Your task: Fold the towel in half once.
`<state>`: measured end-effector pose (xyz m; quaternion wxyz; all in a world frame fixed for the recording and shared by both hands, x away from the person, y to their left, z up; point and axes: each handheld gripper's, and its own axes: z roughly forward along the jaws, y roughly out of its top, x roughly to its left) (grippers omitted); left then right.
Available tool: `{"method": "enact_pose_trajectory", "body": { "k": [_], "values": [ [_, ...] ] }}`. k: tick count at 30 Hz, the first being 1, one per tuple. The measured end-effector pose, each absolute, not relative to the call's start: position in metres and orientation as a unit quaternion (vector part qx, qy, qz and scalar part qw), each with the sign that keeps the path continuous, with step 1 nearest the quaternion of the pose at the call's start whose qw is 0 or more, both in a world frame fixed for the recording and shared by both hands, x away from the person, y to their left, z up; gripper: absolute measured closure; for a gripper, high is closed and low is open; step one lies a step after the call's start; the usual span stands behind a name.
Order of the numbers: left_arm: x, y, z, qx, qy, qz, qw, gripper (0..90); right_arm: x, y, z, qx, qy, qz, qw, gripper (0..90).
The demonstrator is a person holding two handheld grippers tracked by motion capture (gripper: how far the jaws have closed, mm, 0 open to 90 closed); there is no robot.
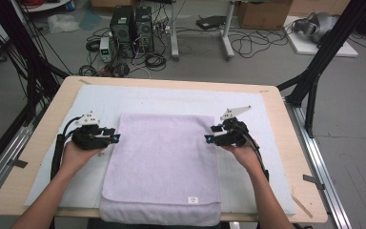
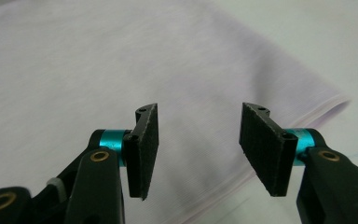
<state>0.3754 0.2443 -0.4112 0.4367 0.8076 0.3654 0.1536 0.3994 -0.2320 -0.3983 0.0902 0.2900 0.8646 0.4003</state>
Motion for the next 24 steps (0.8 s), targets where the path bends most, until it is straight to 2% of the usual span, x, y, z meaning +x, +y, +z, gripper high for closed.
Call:
{"method": "enact_pose_trajectory", "body": {
  "k": [7,10,13,15,16,18,20,21,22,23,24],
  "values": [
    [0.423,0.247,-0.418,0.78,0.42,0.162,0.434,60.3,0.444,-0.236,-0.398,0.312,0.861,0.381,0.126,40.7],
    [0.432,0.243,-0.428,0.782,0.429,0.174,0.419,57.7,0.453,-0.242,-0.409,0.335,0.852,0.385,0.115,37.7],
    [0.438,0.237,-0.444,0.778,0.463,0.184,0.383,46.6,0.46,-0.243,-0.423,0.346,0.852,0.382,0.092,35.7],
    [0.439,0.234,-0.448,0.772,0.467,0.187,0.389,45.3,0.463,-0.241,-0.43,0.354,0.854,0.371,0.089,35.2],
    [0.439,0.232,-0.448,0.775,0.46,0.185,0.392,48.7,0.464,-0.24,-0.433,0.36,0.854,0.365,0.089,35.8],
    [0.438,0.228,-0.448,0.784,0.444,0.189,0.39,61.0,0.466,-0.238,-0.438,0.359,0.859,0.357,0.08,39.8],
    [0.438,0.227,-0.448,0.783,0.443,0.181,0.397,73.0,0.462,-0.236,-0.44,0.356,0.86,0.351,0.107,51.3],
    [0.438,0.226,-0.448,0.783,0.443,0.18,0.397,77.6,0.461,-0.236,-0.441,0.357,0.856,0.359,0.104,54.3],
    [0.437,0.225,-0.447,0.783,0.442,0.186,0.395,80.7,0.459,-0.235,-0.442,0.357,0.854,0.362,0.108,60.7],
    [0.437,0.224,-0.447,0.785,0.44,0.189,0.394,82.0,0.458,-0.235,-0.442,0.349,0.855,0.374,0.092,74.9],
    [0.436,0.223,-0.446,0.788,0.433,0.198,0.391,83.0,0.458,-0.235,-0.442,0.346,0.856,0.375,0.083,80.5]
  ]
}}
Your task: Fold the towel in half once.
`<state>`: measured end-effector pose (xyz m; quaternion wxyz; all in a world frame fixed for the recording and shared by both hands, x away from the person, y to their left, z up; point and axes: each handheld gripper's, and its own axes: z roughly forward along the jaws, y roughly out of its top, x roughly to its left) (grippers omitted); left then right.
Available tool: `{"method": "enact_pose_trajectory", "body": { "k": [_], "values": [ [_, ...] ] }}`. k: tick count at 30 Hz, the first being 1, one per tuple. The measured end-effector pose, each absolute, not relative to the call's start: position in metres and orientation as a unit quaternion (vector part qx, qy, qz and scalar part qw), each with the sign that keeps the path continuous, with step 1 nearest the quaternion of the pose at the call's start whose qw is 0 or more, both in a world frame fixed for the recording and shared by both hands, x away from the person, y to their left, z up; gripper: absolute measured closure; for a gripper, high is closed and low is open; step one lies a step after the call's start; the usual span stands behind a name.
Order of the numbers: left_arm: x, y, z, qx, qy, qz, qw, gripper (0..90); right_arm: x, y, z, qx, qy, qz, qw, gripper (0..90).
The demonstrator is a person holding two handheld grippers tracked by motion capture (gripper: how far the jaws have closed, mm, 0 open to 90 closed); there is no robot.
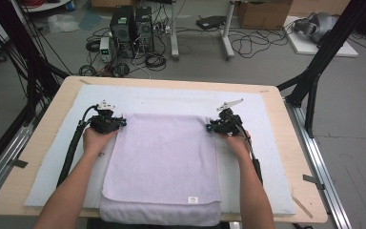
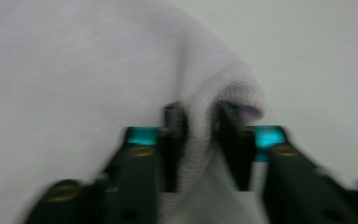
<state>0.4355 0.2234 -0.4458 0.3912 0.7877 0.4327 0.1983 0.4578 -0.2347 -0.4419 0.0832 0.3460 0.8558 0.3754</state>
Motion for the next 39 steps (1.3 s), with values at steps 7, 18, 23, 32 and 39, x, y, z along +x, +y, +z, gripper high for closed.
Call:
{"method": "enact_pose_trajectory", "body": {
  "k": [7,18,23,32,39],
  "values": [
    [0.438,0.225,-0.422,0.779,0.424,0.24,0.396,87.5,0.46,-0.229,-0.412,0.334,0.858,0.37,0.125,84.6],
    [0.472,0.221,-0.335,0.758,0.394,0.301,0.423,65.3,0.484,-0.23,-0.339,0.354,0.82,0.402,0.202,66.4],
    [0.468,0.222,-0.354,0.779,0.393,0.262,0.414,56.0,0.482,-0.241,-0.36,0.378,0.821,0.391,0.174,55.8],
    [0.426,0.225,-0.396,0.804,0.375,0.206,0.413,49.2,0.441,-0.245,-0.387,0.338,0.844,0.398,0.123,51.9],
    [0.383,0.228,-0.404,0.814,0.351,0.196,0.419,49.3,0.4,-0.252,-0.397,0.312,0.849,0.412,0.108,50.6]
  ]
}}
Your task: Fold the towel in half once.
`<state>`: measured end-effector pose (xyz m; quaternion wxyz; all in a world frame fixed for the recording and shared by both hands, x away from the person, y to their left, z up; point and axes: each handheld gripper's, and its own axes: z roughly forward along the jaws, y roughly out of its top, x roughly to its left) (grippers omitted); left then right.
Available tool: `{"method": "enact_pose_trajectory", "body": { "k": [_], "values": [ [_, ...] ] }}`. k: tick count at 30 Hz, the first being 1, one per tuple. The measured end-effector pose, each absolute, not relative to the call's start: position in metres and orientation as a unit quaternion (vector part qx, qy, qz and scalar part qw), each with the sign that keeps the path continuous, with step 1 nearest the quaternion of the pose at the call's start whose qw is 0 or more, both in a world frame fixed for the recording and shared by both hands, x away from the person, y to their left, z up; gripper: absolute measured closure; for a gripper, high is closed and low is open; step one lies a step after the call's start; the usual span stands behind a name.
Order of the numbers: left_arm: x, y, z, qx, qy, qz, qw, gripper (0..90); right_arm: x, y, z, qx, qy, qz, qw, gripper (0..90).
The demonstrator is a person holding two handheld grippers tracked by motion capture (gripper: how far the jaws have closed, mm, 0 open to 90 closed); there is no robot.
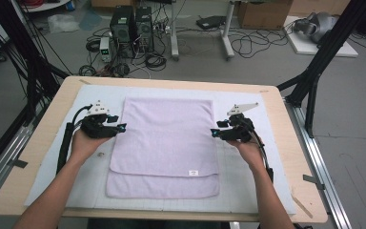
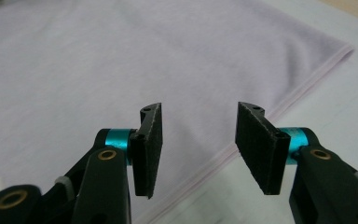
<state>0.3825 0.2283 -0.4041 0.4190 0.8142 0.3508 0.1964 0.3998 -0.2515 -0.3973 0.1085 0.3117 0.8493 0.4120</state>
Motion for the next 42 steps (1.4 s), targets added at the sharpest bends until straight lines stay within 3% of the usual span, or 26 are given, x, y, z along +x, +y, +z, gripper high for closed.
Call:
{"method": "enact_pose_trajectory", "body": {
  "k": [8,11,18,32,38,42],
  "values": [
    [0.335,0.234,-0.414,0.814,0.336,0.177,0.44,48.0,0.355,-0.249,-0.4,0.283,0.866,0.403,0.087,45.7],
    [0.319,0.236,-0.42,0.809,0.335,0.173,0.451,47.3,0.337,-0.245,-0.398,0.253,0.866,0.419,0.104,45.9],
    [0.291,0.233,-0.428,0.823,0.308,0.168,0.446,50.7,0.321,-0.241,-0.413,0.245,0.872,0.415,0.084,46.5],
    [0.279,0.239,-0.448,0.846,0.298,0.139,0.421,64.1,0.309,-0.231,-0.442,0.221,0.893,0.385,0.071,61.5],
    [0.277,0.234,-0.448,0.852,0.285,0.149,0.414,84.7,0.307,-0.23,-0.443,0.221,0.892,0.387,0.076,80.2],
    [0.279,0.236,-0.446,0.852,0.286,0.139,0.415,87.5,0.308,-0.231,-0.442,0.224,0.892,0.388,0.066,86.6]
  ]
}}
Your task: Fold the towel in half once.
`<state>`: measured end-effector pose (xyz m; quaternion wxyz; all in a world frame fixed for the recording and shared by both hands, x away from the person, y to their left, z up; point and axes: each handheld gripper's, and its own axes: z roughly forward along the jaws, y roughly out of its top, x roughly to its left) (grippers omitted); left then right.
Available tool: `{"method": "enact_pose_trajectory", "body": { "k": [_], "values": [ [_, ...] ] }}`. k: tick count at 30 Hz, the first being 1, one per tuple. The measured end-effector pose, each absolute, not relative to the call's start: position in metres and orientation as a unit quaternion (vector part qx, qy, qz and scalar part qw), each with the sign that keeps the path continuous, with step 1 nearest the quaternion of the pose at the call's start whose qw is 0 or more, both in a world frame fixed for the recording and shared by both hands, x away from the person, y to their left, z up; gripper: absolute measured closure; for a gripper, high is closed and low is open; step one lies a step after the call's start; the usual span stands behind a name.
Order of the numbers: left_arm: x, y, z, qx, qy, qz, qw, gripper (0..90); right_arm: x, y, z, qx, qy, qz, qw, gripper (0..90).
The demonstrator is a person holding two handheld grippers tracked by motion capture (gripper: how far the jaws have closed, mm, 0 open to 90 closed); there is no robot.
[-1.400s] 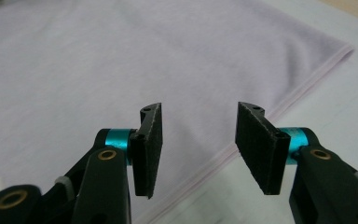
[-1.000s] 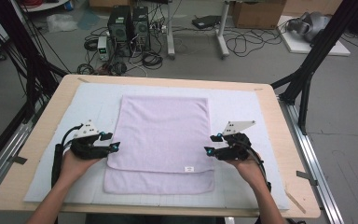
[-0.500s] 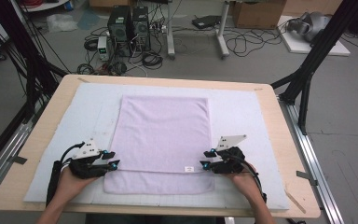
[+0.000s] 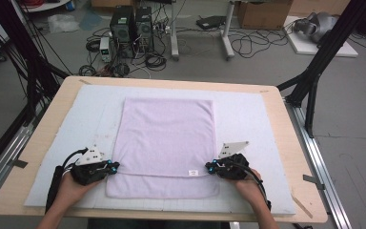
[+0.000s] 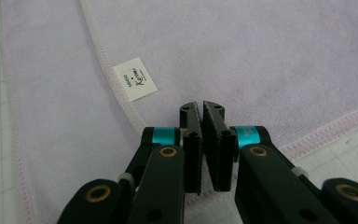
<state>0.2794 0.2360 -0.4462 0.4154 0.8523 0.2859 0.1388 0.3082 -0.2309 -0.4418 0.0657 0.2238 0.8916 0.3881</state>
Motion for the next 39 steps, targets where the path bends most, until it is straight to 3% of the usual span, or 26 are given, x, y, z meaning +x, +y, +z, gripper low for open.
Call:
{"method": "enact_pose_trajectory", "body": {
  "k": [11,19,21,23,32,36,39],
  "values": [
    [0.276,0.244,-0.409,0.825,0.293,0.149,0.459,88.1,0.314,-0.237,-0.415,0.22,0.877,0.424,0.057,87.1],
    [0.23,0.254,-0.386,0.831,0.248,0.17,0.468,88.2,0.284,-0.241,-0.38,0.183,0.873,0.447,0.069,87.1],
    [0.217,0.254,-0.394,0.835,0.242,0.155,0.47,83.4,0.274,-0.243,-0.386,0.176,0.88,0.437,0.052,81.6],
    [0.214,0.252,-0.404,0.84,0.249,0.146,0.459,69.8,0.268,-0.245,-0.398,0.183,0.883,0.431,0.045,73.3],
    [0.226,0.24,-0.437,0.866,0.248,0.114,0.42,70.0,0.269,-0.229,-0.435,0.172,0.899,0.403,0.014,60.6],
    [0.227,0.238,-0.445,0.869,0.247,0.113,0.415,77.5,0.266,-0.225,-0.442,0.166,0.905,0.391,0.018,67.4],
    [0.227,0.237,-0.444,0.87,0.245,0.116,0.413,86.6,0.266,-0.227,-0.442,0.17,0.904,0.393,0.011,86.1]
  ]
}}
